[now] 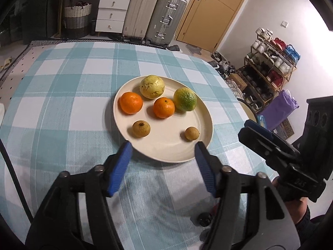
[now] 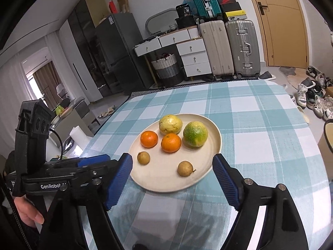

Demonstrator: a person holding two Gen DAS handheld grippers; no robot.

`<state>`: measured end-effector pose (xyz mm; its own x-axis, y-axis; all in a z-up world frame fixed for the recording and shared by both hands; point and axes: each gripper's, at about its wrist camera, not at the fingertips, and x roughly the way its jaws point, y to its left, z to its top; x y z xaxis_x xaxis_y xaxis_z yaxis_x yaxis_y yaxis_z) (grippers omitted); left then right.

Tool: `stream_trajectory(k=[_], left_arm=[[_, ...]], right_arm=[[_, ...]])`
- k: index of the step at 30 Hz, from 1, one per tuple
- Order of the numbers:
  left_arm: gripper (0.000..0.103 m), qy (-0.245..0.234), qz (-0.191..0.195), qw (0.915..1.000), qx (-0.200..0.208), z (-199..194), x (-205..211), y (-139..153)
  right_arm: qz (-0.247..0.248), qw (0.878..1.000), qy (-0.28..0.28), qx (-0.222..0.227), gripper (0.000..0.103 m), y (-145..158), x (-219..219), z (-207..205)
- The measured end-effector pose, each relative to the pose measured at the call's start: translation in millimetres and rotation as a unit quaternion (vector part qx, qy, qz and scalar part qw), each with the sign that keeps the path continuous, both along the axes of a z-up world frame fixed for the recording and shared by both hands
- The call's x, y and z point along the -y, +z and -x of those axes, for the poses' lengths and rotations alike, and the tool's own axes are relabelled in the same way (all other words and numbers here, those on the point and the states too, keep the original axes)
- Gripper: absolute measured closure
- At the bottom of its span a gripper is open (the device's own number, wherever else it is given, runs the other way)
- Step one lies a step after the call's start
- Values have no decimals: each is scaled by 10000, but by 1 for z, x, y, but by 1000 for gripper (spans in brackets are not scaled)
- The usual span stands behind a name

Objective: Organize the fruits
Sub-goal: 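Withdraw both tools toward the red tomatoes and dark plums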

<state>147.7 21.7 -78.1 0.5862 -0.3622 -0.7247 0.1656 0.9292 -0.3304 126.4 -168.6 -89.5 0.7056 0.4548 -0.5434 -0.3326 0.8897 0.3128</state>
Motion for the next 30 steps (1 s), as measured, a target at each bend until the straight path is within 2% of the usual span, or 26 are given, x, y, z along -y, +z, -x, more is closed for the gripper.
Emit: stream_trajectory(k=[4, 6, 8, 12, 14, 18, 21, 25, 30], left_arm=[[39, 45, -59, 10000, 8, 14, -1, 2], [30, 84, -75, 9999, 25, 21, -2, 4], [26, 121, -80, 9999, 69, 27, -4, 5], [24, 153, -155, 9997, 118, 40, -5, 8], [24, 261, -263, 9992, 147, 47, -6, 9], [24, 188, -500, 9984, 187, 59, -2, 9], [19, 183, -558, 9981, 202, 69, 1, 9], [15, 195, -489, 9984, 200, 84, 0, 8], [2, 62, -383, 9991, 146, 102, 2, 3]], right_arm=[[34, 10000, -35, 27, 20, 3, 3, 12], [30, 10000, -42, 57, 18, 5, 4, 19], [21, 9999, -60, 95, 16, 7, 5, 26], [48, 9999, -73, 129, 12, 10, 5, 38], [75, 9999, -84, 127, 10, 11, 4, 44], [72, 9997, -71, 207, 6, 14, 5, 60], [43, 9997, -23, 235, 5, 14, 5, 69], [88, 9997, -27, 244, 4, 14, 4, 83], [142, 9997, -80, 185, 3, 13, 7, 96]])
